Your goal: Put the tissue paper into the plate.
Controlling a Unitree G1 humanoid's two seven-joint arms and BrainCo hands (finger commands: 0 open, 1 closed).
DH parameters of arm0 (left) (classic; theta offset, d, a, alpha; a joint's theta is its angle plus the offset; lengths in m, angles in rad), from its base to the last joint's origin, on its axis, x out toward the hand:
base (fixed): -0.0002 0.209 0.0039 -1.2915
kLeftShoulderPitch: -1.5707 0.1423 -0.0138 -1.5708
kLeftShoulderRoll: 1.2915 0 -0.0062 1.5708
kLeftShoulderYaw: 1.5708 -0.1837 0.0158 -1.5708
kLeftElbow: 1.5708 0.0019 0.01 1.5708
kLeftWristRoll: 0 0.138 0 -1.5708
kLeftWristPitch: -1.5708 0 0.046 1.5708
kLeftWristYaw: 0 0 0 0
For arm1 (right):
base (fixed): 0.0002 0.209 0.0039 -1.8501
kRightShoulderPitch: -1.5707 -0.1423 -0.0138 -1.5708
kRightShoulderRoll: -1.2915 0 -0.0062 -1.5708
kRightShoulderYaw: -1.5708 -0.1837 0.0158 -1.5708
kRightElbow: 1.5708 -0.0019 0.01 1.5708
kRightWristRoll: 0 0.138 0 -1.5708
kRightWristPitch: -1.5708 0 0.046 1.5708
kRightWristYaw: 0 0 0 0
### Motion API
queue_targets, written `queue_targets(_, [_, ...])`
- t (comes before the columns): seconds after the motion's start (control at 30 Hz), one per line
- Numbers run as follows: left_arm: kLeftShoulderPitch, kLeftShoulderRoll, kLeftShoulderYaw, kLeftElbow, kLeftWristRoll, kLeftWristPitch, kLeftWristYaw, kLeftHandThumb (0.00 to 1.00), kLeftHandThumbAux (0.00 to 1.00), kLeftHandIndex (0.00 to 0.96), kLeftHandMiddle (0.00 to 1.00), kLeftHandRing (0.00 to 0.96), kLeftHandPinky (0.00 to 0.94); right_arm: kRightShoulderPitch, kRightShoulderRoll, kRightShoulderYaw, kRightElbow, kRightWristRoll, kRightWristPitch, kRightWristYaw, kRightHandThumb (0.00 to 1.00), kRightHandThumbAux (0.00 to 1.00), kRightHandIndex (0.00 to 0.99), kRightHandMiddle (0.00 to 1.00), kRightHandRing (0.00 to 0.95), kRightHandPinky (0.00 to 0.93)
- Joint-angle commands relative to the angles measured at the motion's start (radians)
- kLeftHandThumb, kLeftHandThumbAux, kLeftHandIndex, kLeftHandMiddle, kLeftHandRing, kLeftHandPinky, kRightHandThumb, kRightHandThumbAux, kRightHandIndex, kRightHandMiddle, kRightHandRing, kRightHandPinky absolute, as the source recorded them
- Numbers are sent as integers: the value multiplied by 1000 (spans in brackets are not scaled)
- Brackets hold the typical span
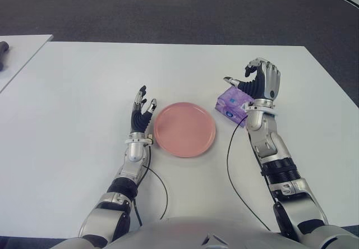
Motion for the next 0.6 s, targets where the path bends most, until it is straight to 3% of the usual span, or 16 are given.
queue_targets(0.03, [77, 8, -11, 77, 24, -12, -4, 0, 474, 0, 0, 0, 0, -3, 6, 10, -63, -22, 13, 49, 1000, 660, 719, 534, 520, 435])
queue_targets(0.17, [73, 9, -11, 86, 26, -18, -3, 0, 468, 0, 0, 0, 0, -5, 32, 44, -177, -48, 17, 106, 1000, 659, 714, 522, 497, 459])
queue_targets(0.6, [74, 1, -8, 84, 24, -13, 2, 0, 463, 0, 0, 0, 0, 38, 21, 67, -250, -17, -103, 224, 1000, 659, 728, 511, 487, 465])
